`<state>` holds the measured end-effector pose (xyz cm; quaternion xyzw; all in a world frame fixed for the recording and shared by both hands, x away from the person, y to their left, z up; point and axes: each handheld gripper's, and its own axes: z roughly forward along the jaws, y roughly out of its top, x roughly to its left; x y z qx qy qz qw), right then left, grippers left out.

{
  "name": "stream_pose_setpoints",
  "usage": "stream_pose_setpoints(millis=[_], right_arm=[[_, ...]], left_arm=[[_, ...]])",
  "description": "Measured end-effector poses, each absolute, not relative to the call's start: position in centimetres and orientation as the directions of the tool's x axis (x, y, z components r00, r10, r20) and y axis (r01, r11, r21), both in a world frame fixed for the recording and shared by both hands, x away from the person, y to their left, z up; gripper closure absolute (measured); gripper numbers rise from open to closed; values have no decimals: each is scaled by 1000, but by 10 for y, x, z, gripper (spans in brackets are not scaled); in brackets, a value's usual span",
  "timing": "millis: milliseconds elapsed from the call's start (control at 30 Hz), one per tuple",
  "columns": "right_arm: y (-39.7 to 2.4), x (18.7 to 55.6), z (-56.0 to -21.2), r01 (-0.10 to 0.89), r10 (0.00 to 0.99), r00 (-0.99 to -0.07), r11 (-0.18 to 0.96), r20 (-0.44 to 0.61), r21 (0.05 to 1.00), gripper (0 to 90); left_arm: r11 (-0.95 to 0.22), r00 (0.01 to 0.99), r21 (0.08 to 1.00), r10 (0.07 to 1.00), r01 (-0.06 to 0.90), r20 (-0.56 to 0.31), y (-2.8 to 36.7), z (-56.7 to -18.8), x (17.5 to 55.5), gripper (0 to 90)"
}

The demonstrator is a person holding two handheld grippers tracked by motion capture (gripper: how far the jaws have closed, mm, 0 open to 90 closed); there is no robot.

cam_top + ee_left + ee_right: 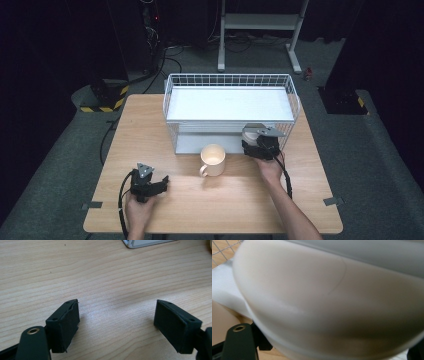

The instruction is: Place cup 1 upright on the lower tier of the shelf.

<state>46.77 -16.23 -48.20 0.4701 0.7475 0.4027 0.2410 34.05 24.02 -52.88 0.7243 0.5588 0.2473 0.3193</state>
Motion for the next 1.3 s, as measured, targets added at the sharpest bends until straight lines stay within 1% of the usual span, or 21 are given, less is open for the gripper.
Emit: stream_pose_setpoints(millis=[33,367,400,467,767,1033,1300], right_arm=[[-163,469,-482,496,892,-453,249,3,832,184],[-163,472,-483,505,894,-449,250,4,826,184],[-164,474,-483,491,890,-457,261,-10,831,184],[-164,474,-483,501,898,-440,242,4,831,184],[-167,474,-483,501,893,-450,247,7,829,181],[-168,474,-484,517,887,-460,250,20,819,137],[-170,473,-483,536,890,-455,249,28,806,132]], left_arm=[[-171,253,739,967,651,2,240,-529,341,206],[-171,253,739,968,651,2,240,-529,341,207],[-173,253,739,967,651,3,240,-529,341,207],[-171,253,739,968,651,1,240,-529,340,208],[-173,253,739,967,651,3,240,-529,341,208],[-174,254,740,967,650,4,241,-529,341,208],[-174,254,740,967,650,4,241,-529,341,208]])
